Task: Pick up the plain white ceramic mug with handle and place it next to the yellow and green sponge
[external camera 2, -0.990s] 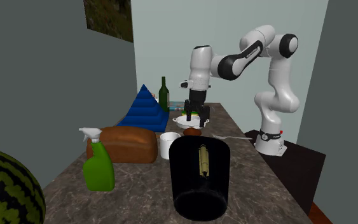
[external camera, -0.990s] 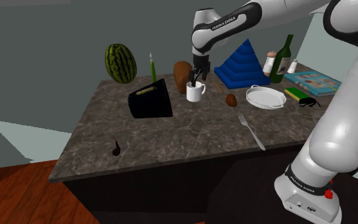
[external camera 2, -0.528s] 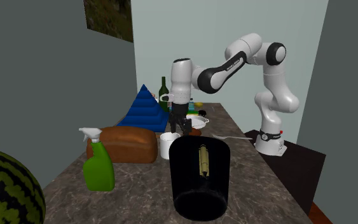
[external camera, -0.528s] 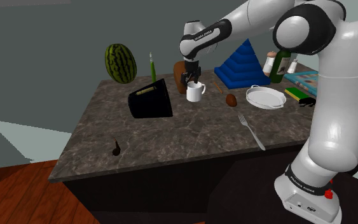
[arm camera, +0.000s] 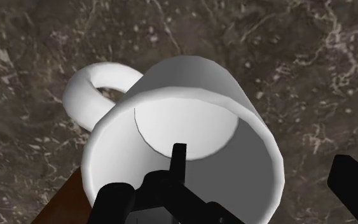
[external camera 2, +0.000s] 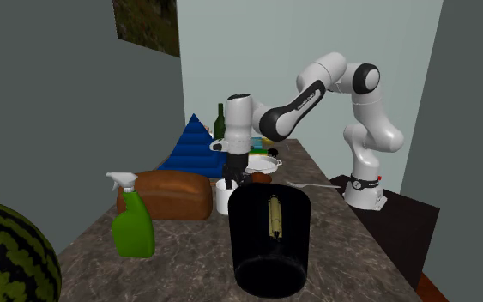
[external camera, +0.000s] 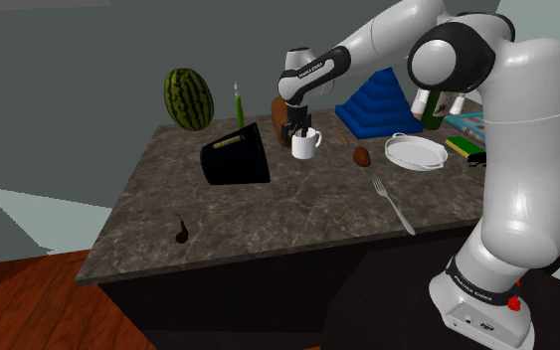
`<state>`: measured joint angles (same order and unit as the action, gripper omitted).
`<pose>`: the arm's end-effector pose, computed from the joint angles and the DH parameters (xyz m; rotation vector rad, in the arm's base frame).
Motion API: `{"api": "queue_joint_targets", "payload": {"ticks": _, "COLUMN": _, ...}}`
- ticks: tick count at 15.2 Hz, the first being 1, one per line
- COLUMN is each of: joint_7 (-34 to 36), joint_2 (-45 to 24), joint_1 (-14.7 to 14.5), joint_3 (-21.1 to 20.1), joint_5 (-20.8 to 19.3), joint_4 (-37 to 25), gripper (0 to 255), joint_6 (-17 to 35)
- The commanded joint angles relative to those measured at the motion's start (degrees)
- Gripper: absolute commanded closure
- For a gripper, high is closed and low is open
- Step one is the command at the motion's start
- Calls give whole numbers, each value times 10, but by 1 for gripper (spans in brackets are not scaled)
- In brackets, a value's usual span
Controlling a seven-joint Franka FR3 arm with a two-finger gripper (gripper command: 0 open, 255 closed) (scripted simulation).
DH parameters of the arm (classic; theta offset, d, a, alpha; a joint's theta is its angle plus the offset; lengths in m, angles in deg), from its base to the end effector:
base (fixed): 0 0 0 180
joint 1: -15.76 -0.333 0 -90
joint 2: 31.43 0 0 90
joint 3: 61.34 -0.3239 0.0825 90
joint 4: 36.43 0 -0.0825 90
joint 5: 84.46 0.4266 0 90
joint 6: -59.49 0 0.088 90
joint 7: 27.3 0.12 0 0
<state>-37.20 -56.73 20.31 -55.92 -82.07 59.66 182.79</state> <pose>0.7028 -0.1152 0.3230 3.1301 -0.0216 0.0534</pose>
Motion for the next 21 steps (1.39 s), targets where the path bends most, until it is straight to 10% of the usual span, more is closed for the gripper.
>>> {"api": "queue_joint_targets", "payload": {"ticks": 1, "joint_7": 0, "joint_2": -6, "joint_1": 0, "joint_3": 0, "joint_5": 1, "joint_4": 2, "gripper": 0, "joint_6": 9}}
{"api": "queue_joint_targets", "payload": {"ticks": 8, "joint_7": 0, "joint_2": -6, "joint_1": 0, "joint_3": 0, "joint_5": 1, "joint_4": 2, "gripper": 0, "joint_6": 9}}
{"api": "queue_joint_targets", "payload": {"ticks": 9, "joint_7": 0, "joint_2": -6, "joint_1": 0, "joint_3": 0, "joint_5": 1, "joint_4": 2, "gripper": 255, "joint_6": 9}}
{"api": "queue_joint_targets", "payload": {"ticks": 21, "joint_7": 0, "joint_2": 3, "joint_1": 0, "joint_3": 0, "joint_5": 0, "joint_4": -7, "gripper": 255, "joint_6": -10}}
